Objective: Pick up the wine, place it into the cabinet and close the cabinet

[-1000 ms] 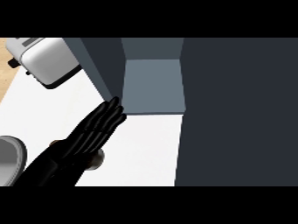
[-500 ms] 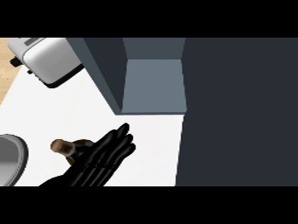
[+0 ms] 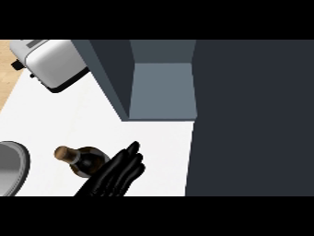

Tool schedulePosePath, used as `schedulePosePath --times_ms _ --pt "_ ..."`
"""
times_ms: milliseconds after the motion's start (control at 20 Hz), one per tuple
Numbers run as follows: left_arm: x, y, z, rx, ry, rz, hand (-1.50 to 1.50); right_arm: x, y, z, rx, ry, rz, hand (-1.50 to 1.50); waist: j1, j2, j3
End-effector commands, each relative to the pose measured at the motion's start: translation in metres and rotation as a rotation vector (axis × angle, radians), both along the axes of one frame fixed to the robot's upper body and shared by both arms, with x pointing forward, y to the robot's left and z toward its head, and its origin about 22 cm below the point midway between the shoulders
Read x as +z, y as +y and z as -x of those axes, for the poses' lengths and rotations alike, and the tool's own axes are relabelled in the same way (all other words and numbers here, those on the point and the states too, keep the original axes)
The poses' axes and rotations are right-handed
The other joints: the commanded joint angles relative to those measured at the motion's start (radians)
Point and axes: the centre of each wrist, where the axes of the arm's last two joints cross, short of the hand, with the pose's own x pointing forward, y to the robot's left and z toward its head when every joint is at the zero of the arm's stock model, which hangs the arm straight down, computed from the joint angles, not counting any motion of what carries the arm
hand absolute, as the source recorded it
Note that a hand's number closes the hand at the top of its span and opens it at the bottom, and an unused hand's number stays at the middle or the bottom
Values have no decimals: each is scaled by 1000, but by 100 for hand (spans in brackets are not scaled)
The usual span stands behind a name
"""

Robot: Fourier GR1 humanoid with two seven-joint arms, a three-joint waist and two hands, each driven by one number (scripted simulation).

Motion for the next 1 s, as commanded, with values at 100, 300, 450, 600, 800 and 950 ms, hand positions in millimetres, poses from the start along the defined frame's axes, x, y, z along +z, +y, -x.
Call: schedulePosePath --times_ms 100,300,450,600,800,950 --pt "22 10 26 32 -93 55 -150 39 6 36 15 -40 -28 -150 3 0 -1" --pt "31 13 22 76 -123 46 -150 35 -3 34 11 -67 -8 -150 -7 1 1" --pt "29 27 31 92 -108 26 -150 43 -5 43 0 -53 -13 -150 -4 0 0" --pt "35 28 21 104 -91 32 -150 33 -9 38 5 -64 -8 -150 -13 2 1" --pt "30 34 16 145 -117 -3 -150 46 -5 44 26 -63 -11 -150 -10 3 -1" --pt "32 39 15 173 -123 -30 -150 48 -4 43 10 -61 -7 -150 -4 3 -1"
